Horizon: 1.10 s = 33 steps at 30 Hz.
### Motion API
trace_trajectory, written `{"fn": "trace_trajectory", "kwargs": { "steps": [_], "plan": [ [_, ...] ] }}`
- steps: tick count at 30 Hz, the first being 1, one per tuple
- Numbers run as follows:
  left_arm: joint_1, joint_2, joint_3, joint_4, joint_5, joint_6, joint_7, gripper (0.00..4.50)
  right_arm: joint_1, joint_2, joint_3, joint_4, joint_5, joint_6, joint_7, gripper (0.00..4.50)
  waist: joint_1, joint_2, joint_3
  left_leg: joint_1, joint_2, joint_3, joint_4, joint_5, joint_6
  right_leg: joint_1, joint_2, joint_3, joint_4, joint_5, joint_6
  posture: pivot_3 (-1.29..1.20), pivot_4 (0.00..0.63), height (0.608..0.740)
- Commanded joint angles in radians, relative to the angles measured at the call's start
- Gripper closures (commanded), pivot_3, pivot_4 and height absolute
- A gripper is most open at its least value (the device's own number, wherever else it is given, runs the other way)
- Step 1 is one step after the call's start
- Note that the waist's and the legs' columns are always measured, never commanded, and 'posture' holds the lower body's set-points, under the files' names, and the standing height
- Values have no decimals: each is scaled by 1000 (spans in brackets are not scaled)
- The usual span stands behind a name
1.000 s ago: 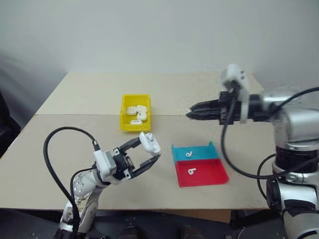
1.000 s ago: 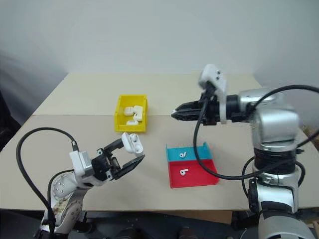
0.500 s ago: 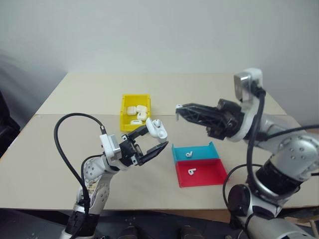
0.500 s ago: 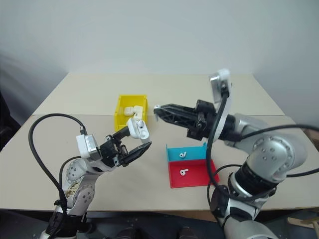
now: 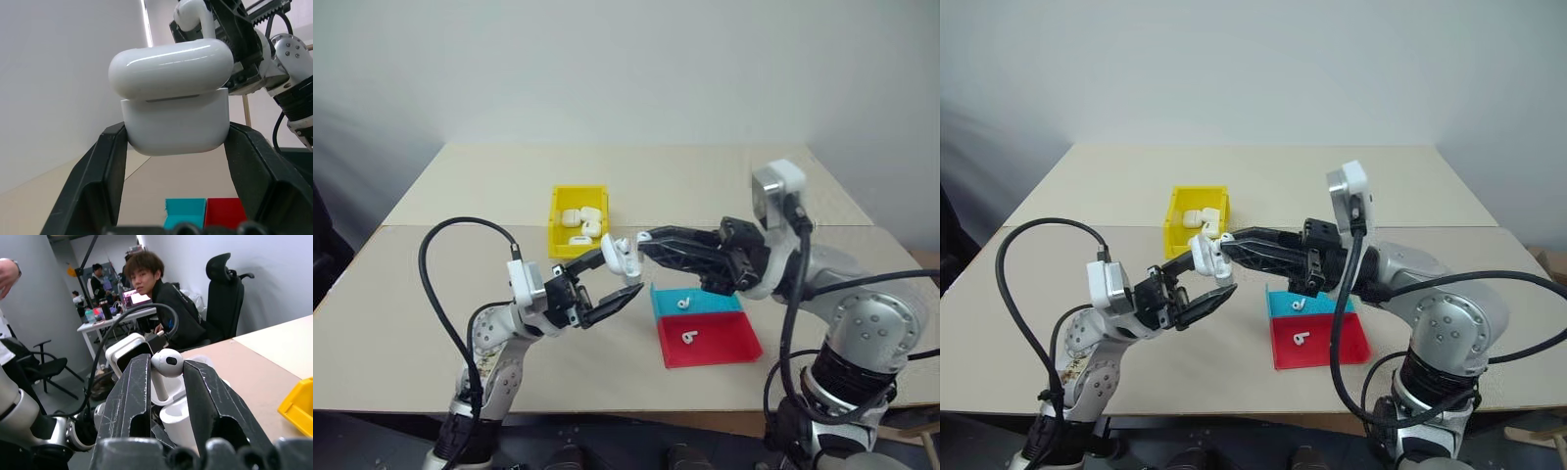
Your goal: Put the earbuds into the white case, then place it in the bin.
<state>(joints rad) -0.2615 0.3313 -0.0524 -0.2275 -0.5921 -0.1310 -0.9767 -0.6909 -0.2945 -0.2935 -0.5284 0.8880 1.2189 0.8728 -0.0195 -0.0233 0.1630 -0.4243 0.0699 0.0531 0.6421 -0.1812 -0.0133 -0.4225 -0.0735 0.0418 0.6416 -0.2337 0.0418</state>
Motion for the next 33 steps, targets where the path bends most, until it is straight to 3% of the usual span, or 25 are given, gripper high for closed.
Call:
{"fn": "trace_trajectory", "kwargs": {
  "steps": [1,21,25,33],
  "plan": [
    [-12,-8,8,-34,-6,-6,-2,1784,20,-32,49,4,13,-104,18,3261,1,0,0,0,0,0,0,0,0,0,0,0,0,0,0,0,150,740],
    [-15,-25,2,-23,11,-11,-11,1784,99,-113,153,3,64,-295,-2,3261,3,0,0,-1,0,0,0,0,0,0,0,0,-1,-1,1,0,150,740],
    [-16,-27,5,-18,15,-14,-16,1784,115,-145,172,-30,45,-351,14,2353,3,0,0,-1,0,0,0,0,0,0,0,0,-1,-2,2,0,150,740],
    [-16,-30,8,-4,27,-26,-22,1784,132,-193,167,-4,4,-450,2,2353,5,0,0,0,0,0,0,0,0,0,0,0,-1,-2,3,0,150,740]
  ]
}}
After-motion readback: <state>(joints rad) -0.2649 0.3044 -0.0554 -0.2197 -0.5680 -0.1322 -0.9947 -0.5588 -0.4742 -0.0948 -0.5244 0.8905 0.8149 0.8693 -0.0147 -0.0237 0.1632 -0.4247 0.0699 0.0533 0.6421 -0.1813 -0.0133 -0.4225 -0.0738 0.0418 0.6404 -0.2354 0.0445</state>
